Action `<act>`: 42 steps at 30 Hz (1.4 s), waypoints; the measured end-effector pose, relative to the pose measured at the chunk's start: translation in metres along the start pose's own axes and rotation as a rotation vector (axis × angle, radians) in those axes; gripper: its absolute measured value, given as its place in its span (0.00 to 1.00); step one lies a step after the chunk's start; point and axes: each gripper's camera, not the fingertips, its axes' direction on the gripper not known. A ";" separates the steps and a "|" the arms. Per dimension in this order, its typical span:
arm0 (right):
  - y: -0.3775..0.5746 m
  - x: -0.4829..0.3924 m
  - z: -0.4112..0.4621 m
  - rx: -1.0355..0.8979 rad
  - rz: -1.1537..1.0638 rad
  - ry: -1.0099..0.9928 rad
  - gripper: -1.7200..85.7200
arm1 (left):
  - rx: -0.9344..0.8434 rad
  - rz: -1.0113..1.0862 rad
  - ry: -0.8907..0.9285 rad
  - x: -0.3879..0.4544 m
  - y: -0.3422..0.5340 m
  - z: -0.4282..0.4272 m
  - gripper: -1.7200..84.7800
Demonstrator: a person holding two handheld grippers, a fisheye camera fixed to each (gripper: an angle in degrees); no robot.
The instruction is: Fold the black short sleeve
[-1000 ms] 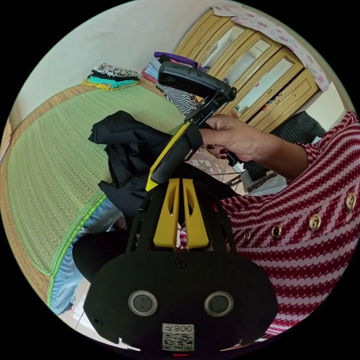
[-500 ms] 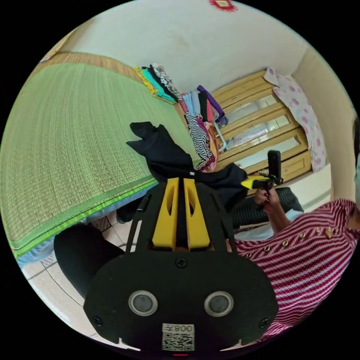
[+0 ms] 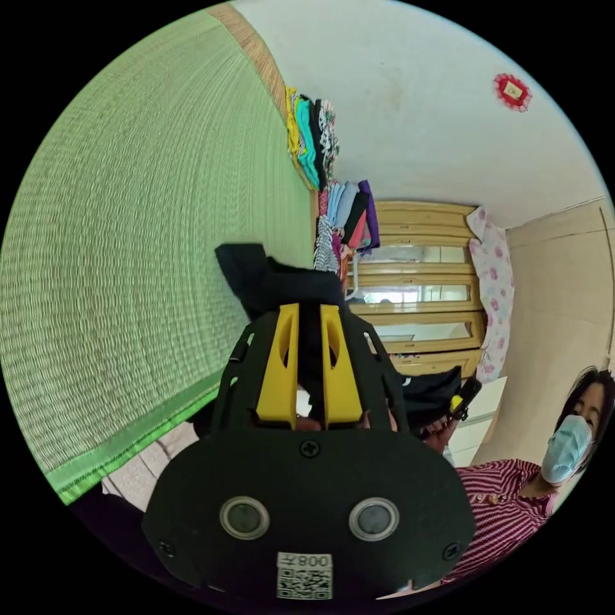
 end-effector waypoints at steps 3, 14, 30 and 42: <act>0.010 0.003 -0.005 0.040 0.024 -0.001 0.03 | 0.037 0.039 -0.030 0.017 -0.014 -0.014 0.09; 0.022 0.001 0.003 0.117 0.057 -0.049 0.03 | -0.136 -0.178 -0.025 -0.030 0.071 0.022 0.15; 0.019 -0.001 -0.026 0.239 0.056 -0.064 0.03 | 0.140 0.020 0.247 0.085 0.099 -0.003 0.05; -0.021 -0.027 -0.068 0.344 -0.174 -0.160 0.03 | 0.394 0.597 0.269 0.314 0.206 -0.079 0.05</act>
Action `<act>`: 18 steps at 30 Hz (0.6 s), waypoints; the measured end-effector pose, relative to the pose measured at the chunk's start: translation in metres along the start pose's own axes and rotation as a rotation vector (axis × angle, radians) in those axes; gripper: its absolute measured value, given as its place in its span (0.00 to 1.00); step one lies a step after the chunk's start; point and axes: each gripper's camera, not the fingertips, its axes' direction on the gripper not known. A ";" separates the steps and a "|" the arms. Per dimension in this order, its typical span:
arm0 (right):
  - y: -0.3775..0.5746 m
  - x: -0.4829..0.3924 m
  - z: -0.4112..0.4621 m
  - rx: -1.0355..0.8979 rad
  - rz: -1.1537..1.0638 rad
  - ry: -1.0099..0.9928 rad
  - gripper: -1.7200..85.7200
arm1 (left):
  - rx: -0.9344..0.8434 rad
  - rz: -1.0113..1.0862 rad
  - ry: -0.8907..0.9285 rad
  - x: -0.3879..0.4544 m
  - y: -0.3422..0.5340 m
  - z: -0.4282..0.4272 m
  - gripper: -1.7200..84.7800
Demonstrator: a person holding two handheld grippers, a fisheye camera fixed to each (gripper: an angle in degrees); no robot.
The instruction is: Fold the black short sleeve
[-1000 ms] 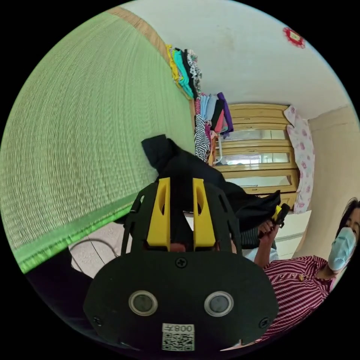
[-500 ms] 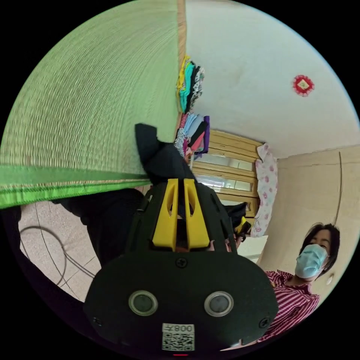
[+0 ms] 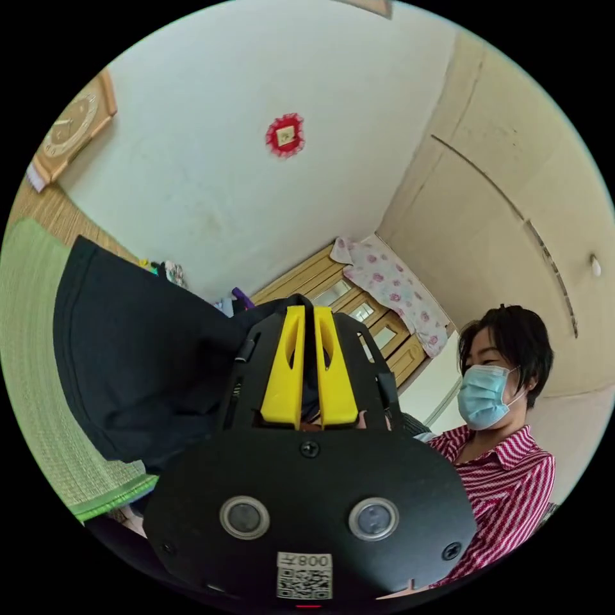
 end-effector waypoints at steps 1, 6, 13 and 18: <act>-0.003 -0.001 0.000 0.000 -0.010 -0.007 0.03 | 0.014 0.034 -0.007 0.020 0.008 0.001 0.05; -0.022 0.000 -0.003 -0.012 -0.063 -0.082 0.03 | 0.057 0.141 -0.008 0.088 0.046 0.010 0.05; -0.029 0.013 -0.008 -0.009 -0.056 -0.148 0.03 | 0.048 0.320 -0.023 0.172 0.107 0.055 0.05; -0.020 0.042 0.002 -0.009 0.000 -0.208 0.04 | 0.030 0.365 -0.019 0.203 0.150 0.097 0.05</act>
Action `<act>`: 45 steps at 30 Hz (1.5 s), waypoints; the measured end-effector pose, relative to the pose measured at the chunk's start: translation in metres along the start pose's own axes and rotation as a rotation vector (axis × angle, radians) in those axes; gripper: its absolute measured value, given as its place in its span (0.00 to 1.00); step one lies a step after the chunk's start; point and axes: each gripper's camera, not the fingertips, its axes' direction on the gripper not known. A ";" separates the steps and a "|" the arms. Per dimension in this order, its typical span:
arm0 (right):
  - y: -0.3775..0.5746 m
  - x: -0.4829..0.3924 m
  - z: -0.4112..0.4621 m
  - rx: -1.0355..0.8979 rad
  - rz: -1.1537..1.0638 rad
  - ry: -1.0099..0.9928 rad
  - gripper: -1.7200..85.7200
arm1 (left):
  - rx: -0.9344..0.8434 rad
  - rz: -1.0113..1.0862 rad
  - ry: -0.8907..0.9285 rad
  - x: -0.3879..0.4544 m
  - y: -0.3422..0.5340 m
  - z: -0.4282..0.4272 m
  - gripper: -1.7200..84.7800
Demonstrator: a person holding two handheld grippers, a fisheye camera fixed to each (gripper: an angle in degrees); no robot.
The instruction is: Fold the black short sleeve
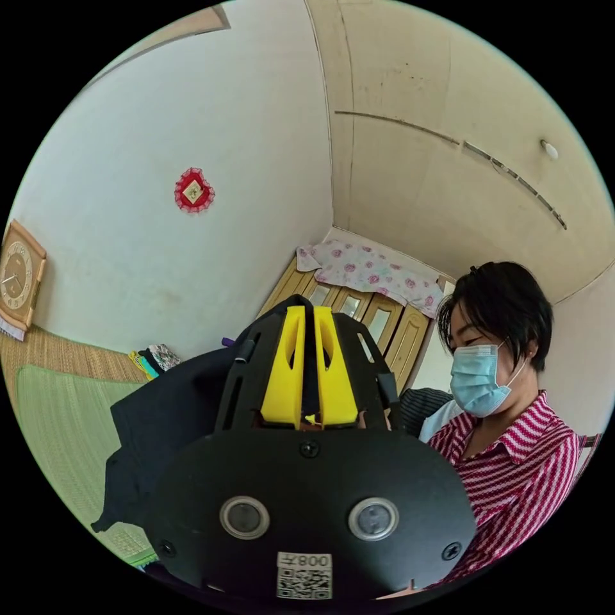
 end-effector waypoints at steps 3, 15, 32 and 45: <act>0.009 0.019 0.009 -0.010 0.034 -0.045 0.04 | -0.015 0.036 -0.019 0.027 0.019 0.028 0.05; 0.039 0.082 0.058 -0.070 0.162 -0.155 0.07 | -0.100 0.163 -0.081 0.108 0.087 0.138 0.05; 0.050 0.145 0.123 -0.203 0.106 -0.065 0.11 | -0.126 0.206 -0.101 0.157 0.137 0.213 0.05; 0.099 0.151 0.149 -0.171 0.079 -0.094 0.13 | -0.165 0.210 -0.109 0.172 0.150 0.258 0.05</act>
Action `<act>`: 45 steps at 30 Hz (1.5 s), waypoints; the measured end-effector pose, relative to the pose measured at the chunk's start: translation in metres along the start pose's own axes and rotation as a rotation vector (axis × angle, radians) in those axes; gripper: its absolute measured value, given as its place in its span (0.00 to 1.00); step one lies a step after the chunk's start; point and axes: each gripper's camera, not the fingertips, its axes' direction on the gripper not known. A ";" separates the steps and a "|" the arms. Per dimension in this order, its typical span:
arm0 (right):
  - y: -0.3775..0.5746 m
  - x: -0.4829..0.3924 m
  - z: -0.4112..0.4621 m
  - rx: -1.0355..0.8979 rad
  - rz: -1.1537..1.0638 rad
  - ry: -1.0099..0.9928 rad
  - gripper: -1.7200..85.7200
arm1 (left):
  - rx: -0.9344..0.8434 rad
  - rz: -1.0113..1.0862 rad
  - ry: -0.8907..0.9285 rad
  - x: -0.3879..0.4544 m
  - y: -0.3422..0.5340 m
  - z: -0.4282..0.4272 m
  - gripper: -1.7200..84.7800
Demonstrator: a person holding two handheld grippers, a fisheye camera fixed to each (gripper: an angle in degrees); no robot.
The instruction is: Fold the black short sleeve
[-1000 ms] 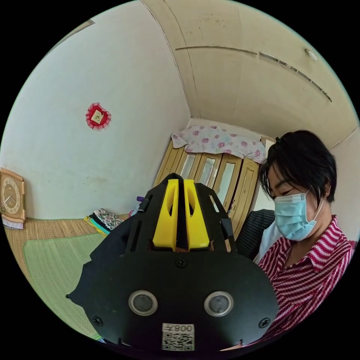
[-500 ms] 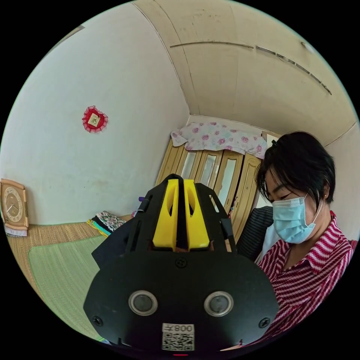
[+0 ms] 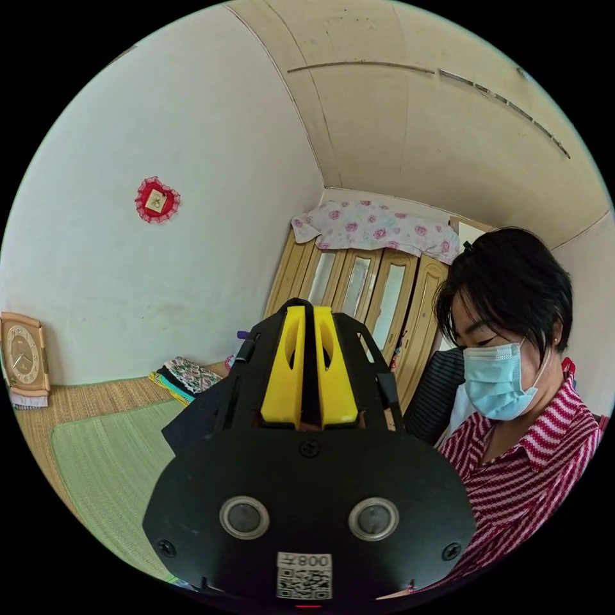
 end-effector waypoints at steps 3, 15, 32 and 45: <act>0.004 0.000 -0.002 0.030 -0.001 -0.005 0.08 | 0.003 -0.001 -0.020 0.001 -0.002 -0.003 0.05; 0.004 -0.090 -0.118 0.306 -0.145 0.255 0.03 | 0.071 -0.127 -0.285 -0.021 0.020 -0.116 0.05; 0.044 -0.286 -0.089 0.501 -0.527 0.430 0.03 | 0.183 0.106 -0.322 0.083 0.000 -0.235 0.05; 0.120 -0.362 -0.025 0.503 -0.643 0.429 0.03 | 0.270 0.140 -0.278 0.132 -0.003 -0.314 0.05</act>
